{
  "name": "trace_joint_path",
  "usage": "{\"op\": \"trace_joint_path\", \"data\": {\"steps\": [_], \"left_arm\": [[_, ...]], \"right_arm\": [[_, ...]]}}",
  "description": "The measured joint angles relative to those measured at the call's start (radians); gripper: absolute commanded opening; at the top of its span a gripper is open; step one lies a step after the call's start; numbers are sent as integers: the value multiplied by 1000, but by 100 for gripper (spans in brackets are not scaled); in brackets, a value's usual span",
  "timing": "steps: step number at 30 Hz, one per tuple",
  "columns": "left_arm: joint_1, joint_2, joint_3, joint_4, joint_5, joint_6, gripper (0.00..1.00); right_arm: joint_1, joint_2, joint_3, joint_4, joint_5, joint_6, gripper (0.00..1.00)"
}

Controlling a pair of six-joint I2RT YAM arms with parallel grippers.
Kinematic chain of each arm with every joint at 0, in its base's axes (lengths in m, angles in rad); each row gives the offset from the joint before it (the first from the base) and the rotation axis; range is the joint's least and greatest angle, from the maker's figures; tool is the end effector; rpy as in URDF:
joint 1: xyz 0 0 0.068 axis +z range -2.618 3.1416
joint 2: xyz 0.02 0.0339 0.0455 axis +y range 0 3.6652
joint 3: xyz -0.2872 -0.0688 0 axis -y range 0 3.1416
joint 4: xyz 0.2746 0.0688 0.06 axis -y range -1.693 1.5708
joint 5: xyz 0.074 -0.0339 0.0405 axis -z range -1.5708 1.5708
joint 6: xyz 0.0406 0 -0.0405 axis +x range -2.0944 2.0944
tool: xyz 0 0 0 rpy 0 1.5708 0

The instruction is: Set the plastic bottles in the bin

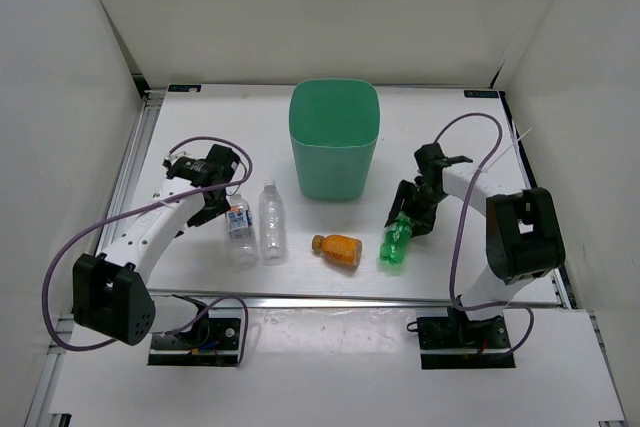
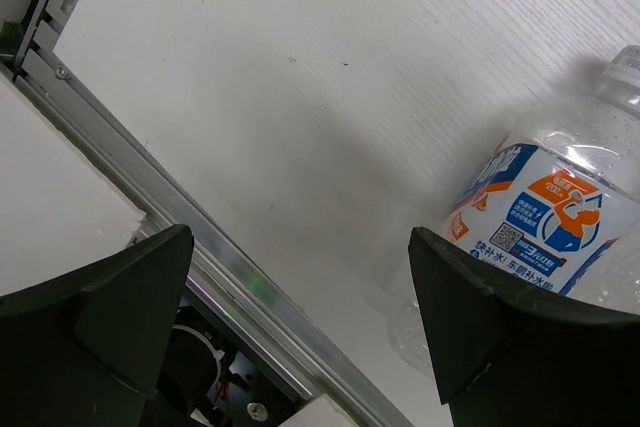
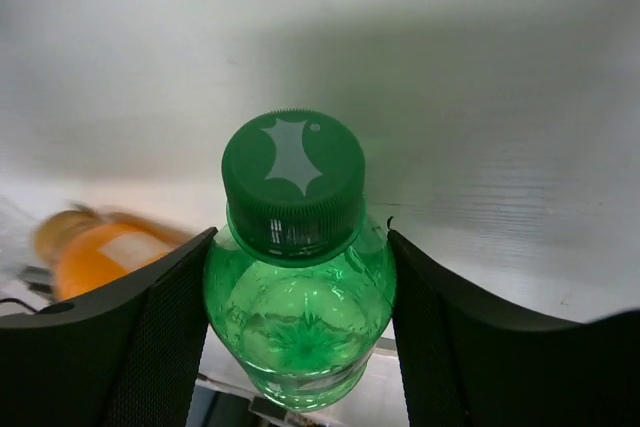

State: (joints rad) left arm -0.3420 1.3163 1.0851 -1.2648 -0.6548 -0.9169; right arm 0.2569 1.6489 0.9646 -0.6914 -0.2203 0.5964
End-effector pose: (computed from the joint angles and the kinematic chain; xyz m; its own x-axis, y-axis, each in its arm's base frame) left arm 0.2313 -0.0561 0.2810 -0.7486 -0.4018 -0.5275 -0.6099 0.7293 0.3101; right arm 0.3025 0.0887 0.1613 -0.9473 0.3178 -0.0400 0.2939 0.9120 0.2863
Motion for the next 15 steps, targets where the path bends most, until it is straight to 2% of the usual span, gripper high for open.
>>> {"op": "trace_joint_path", "data": {"steps": [3,7,10,13,15], "left_arm": [[0,-5,0,-5,0,0,100],[0,-16,-14,-7,-2,-3,100],[6,-18,-21,-8,-3,-6,100],[7,-18,-21,-6,-3,-8,100],[8,-16,-21,-5,-3,-8,100]], "right_arm": [[-9,-20,78,-28,3,8,39],[-31,-107,326,-76,-18,37,39],[-44,-85,678,-128,-46,50,36],[-49,39,1154,-116,-75,56,36],[-47,93,1335,-92,-89,69,36]]}}
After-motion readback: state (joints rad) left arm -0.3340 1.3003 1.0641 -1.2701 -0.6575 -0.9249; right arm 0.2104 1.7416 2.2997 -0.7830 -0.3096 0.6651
